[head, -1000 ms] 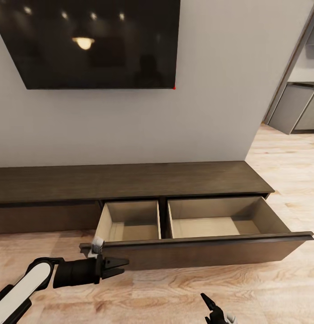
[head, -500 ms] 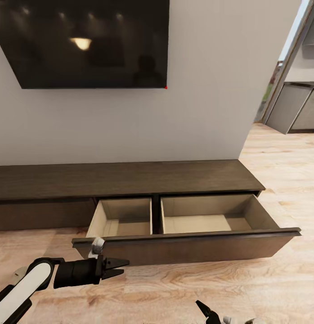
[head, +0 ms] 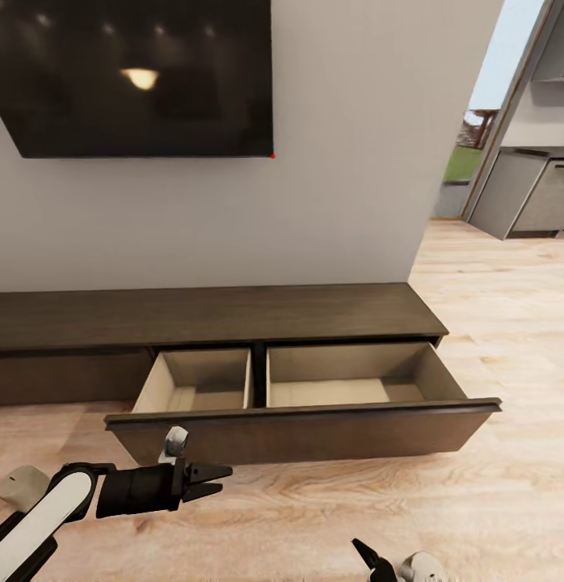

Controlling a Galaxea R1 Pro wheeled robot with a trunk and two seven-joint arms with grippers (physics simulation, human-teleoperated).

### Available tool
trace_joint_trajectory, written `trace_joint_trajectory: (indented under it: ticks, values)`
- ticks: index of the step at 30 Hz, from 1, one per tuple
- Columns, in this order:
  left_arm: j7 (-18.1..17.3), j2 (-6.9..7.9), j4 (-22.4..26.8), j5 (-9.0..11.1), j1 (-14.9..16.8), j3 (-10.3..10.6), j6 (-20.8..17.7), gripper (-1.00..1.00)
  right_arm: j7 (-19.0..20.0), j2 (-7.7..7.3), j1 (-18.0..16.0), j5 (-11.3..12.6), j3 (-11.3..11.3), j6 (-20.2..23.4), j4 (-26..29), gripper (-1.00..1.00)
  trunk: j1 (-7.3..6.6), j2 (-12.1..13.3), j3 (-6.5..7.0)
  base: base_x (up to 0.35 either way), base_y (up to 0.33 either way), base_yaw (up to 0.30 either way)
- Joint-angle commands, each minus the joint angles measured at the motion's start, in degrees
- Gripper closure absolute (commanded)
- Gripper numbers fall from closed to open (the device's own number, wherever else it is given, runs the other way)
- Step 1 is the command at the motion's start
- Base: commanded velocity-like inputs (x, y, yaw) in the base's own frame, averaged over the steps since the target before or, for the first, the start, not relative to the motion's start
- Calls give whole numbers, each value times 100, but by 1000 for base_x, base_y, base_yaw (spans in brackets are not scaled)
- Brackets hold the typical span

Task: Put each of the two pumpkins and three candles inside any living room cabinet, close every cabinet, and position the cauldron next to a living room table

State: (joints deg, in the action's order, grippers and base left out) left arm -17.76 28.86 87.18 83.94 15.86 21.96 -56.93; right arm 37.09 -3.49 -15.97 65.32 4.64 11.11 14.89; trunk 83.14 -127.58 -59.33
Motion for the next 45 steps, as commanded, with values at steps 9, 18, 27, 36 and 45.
trace_joint_trajectory:
  ticks: [9, 18, 27, 36, 45]
  values:
    - [-43, 5, 0, -36, 5, 10, -2, -100, -2362, -538, -4, 17, 74, 31, 669, -100, -3, -2, -4, -207, -230, 0]
    - [-43, 4, -7, -40, 5, 4, -2, -100, -4706, -557, -27, -969, 82, 35, 1898, -100, -3, -2, -4, -214, -228, 0]
    - [-43, 3, -16, 14, 5, -15, -2, -100, -4840, -539, -29, -1553, 86, 4, 1954, -100, -3, -2, -4, -66, -97, 0]
    - [-43, 13, -47, -2, 5, -104, -2, -100, -4876, -524, -39, -1585, 108, 31, 1981, -100, -3, -2, -4, -1, -1, 0]
    - [1800, 95, -90, -105, 63, -758, 6, -100, -6160, -14, -887, -2353, 455, 98, 1971, -100, -3, -2, -4, 0, 0, 0]
